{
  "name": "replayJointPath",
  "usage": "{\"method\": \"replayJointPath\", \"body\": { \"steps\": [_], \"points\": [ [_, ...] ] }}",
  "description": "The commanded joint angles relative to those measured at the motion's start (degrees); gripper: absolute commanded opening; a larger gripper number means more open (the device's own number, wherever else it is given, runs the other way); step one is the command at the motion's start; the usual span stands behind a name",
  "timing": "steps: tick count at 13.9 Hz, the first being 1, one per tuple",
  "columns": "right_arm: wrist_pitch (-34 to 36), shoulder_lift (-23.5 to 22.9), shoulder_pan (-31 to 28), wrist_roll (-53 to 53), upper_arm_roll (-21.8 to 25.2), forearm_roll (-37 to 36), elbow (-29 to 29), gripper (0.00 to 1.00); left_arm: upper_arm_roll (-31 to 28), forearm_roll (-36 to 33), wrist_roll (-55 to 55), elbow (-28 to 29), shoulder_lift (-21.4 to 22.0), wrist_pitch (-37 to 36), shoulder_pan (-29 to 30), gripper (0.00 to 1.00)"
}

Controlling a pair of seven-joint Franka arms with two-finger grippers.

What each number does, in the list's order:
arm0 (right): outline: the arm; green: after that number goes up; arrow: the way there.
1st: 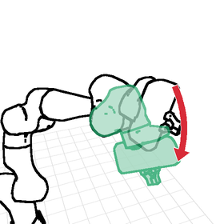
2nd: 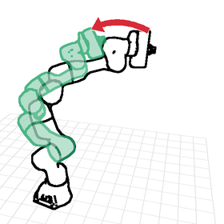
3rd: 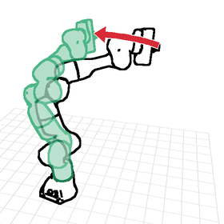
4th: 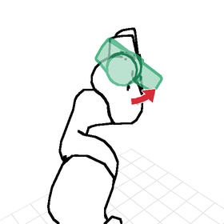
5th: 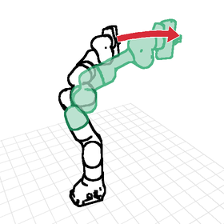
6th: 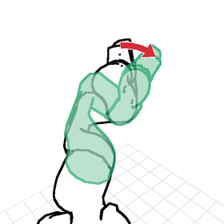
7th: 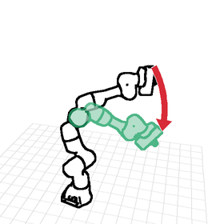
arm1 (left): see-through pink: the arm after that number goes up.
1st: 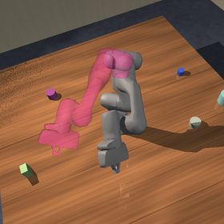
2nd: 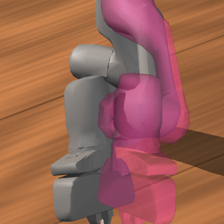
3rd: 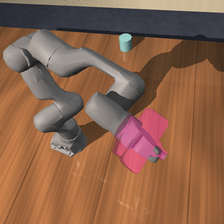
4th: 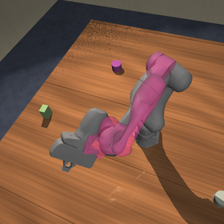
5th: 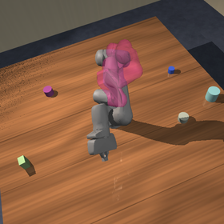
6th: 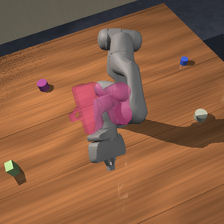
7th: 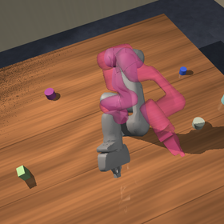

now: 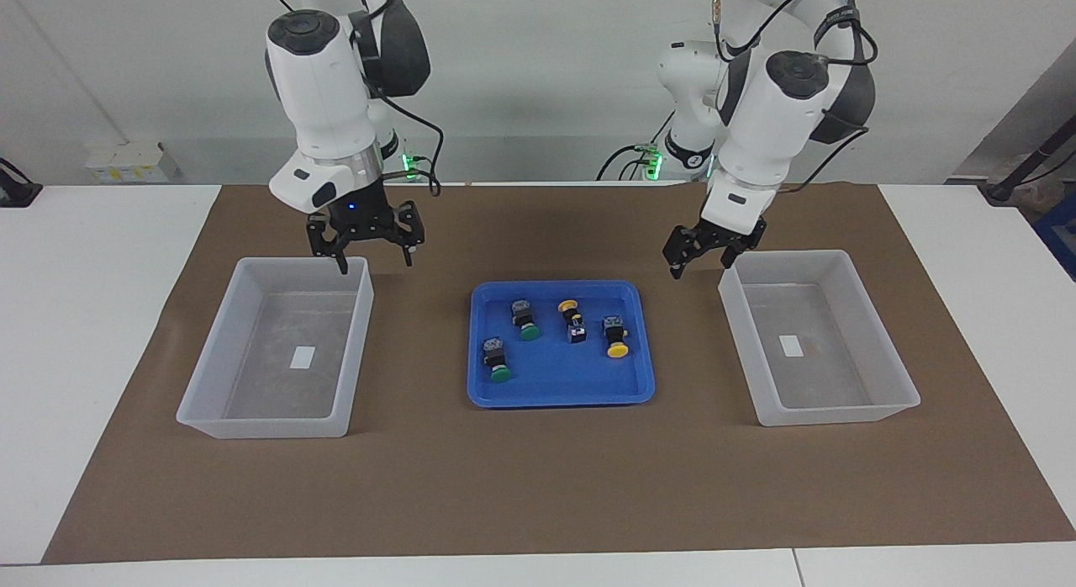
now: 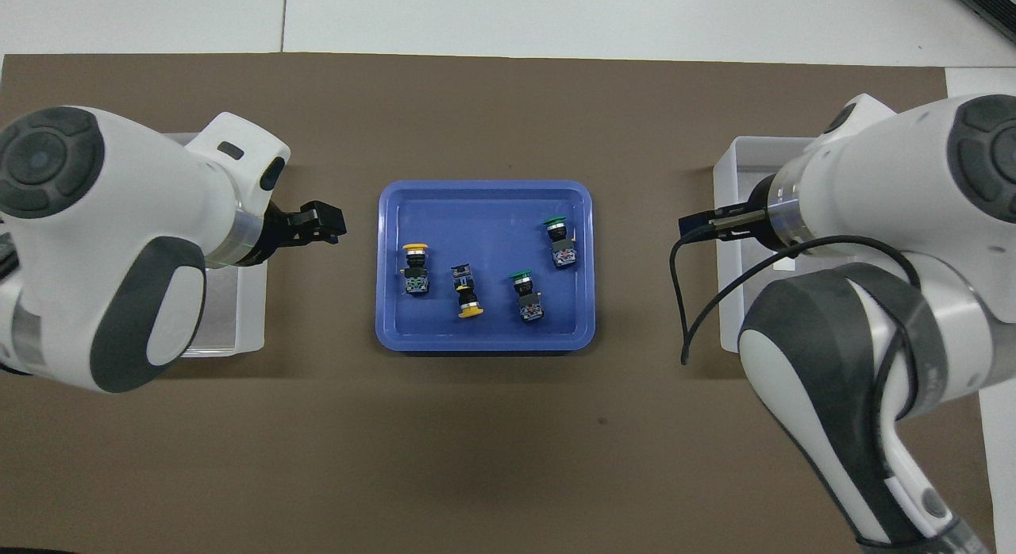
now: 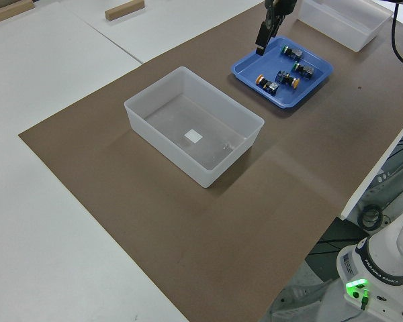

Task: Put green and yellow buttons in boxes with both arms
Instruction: 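Grasp a yellow button with the left gripper while the right gripper grasps a green button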

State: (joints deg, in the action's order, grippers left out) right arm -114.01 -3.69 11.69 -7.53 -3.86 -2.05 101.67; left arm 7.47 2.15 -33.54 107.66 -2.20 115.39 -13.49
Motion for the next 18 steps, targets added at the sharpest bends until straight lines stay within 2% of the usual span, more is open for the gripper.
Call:
{"method": "replayJointPath", "body": {
  "steps": [1, 4, 9, 13, 18],
  "points": [
    [-6.38, -4.21, 2.28, -2.21, 0.17, 1.08, -0.07, 1.00, -0.79, -0.04, -6.52, 3.86, -0.69, 6.58, -3.99, 1.00],
    [-13.33, -8.78, 5.70, -4.15, 0.17, 1.08, -0.33, 1.00, -0.79, -0.04, -7.32, 6.59, -0.70, 10.72, -5.92, 1.00],
    [-19.04, -14.06, 8.79, -3.98, 0.17, 0.29, -0.25, 1.00, -0.71, -0.04, -7.15, 11.25, -0.87, 17.14, -7.51, 1.00],
    [-21.60, -16.17, 9.14, -3.10, 0.17, 0.20, 0.11, 1.00, -0.88, -0.13, -6.97, 11.34, -5.43, 20.65, -9.18, 1.00],
    [-25.29, -19.07, 11.42, -3.19, 0.26, -2.07, 1.25, 1.00, -0.88, -2.06, -6.71, 11.25, -8.78, 24.18, -9.45, 1.00]
  ]
}}
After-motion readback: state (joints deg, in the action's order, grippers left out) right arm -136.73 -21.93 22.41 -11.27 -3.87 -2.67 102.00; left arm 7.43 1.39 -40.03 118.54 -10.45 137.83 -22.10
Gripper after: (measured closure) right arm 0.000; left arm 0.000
